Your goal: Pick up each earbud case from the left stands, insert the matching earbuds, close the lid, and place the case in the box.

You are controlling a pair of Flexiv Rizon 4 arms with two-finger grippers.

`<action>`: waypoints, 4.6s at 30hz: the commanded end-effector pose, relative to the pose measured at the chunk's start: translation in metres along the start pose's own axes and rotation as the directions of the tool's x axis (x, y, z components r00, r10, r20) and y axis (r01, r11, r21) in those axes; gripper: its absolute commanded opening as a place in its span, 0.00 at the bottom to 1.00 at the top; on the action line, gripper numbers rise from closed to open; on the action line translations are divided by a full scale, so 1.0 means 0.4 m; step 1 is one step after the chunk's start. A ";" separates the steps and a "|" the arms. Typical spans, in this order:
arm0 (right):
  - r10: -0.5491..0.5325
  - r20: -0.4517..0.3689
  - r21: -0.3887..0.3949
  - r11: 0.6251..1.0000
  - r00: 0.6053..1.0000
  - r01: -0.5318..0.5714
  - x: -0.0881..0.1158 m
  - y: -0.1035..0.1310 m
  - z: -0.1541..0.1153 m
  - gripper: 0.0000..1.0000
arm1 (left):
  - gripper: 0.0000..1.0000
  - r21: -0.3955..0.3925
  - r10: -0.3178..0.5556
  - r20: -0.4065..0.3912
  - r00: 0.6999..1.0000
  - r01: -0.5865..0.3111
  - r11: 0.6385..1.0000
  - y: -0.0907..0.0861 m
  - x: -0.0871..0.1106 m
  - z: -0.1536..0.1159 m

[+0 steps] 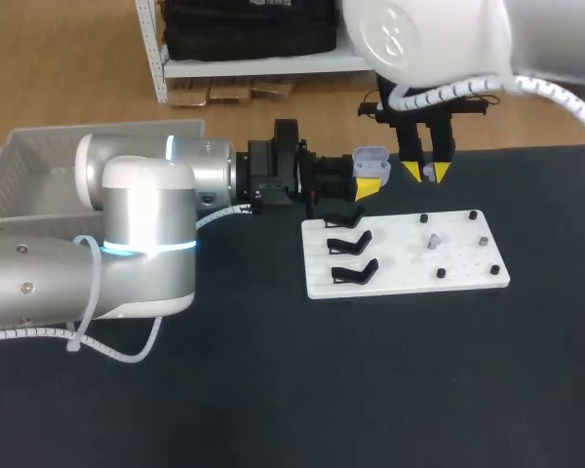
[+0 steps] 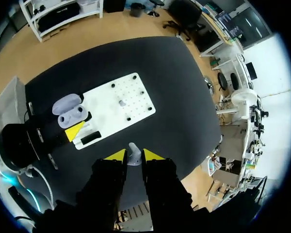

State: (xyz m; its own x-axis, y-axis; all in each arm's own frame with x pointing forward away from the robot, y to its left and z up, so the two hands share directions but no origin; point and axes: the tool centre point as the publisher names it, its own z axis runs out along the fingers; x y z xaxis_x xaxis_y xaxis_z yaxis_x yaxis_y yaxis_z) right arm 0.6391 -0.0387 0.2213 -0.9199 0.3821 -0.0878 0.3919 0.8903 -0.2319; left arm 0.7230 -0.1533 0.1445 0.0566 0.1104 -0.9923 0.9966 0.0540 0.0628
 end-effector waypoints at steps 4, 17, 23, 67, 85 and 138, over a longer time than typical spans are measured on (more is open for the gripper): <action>-0.001 -0.014 0.012 1.000 1.000 0.001 -0.007 0.009 -0.005 0.00 | 0.00 -0.003 0.003 0.005 1.000 -0.003 1.000 0.000 0.003 0.000; 0.221 -0.002 -0.143 0.965 0.975 -0.219 -0.075 0.126 -0.050 0.00 | 0.00 -0.003 0.003 0.005 1.000 -0.003 1.000 0.000 0.003 0.000; 0.199 -0.010 -0.133 0.971 0.980 -0.198 -0.076 0.165 -0.049 0.00 | 0.00 -0.003 0.003 0.005 1.000 -0.003 1.000 0.000 0.003 0.000; 0.266 -0.051 -0.124 0.955 0.962 -0.271 -0.110 0.202 0.033 0.00 | 0.00 -0.003 0.003 0.005 1.000 -0.003 1.000 0.000 0.003 0.000; 0.262 -0.067 -0.104 0.958 0.963 -0.268 -0.109 0.201 0.053 0.21 | 0.00 -0.003 0.003 0.005 1.000 -0.003 1.000 0.000 0.003 0.000; 0.026 0.119 -0.493 0.870 0.992 0.036 0.014 -0.011 0.053 1.00 | 0.00 -0.003 0.003 0.005 1.000 -0.003 1.000 0.000 0.003 0.000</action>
State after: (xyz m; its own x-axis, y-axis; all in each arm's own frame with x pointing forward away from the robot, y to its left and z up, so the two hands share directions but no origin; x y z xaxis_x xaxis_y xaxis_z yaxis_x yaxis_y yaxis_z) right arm 0.6274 -0.0348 0.2250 -0.9144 0.3451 -0.2119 0.3207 0.9366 0.1414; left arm 0.7232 -0.1533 0.1445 0.0566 0.1104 -0.9923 0.9966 0.0538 0.0628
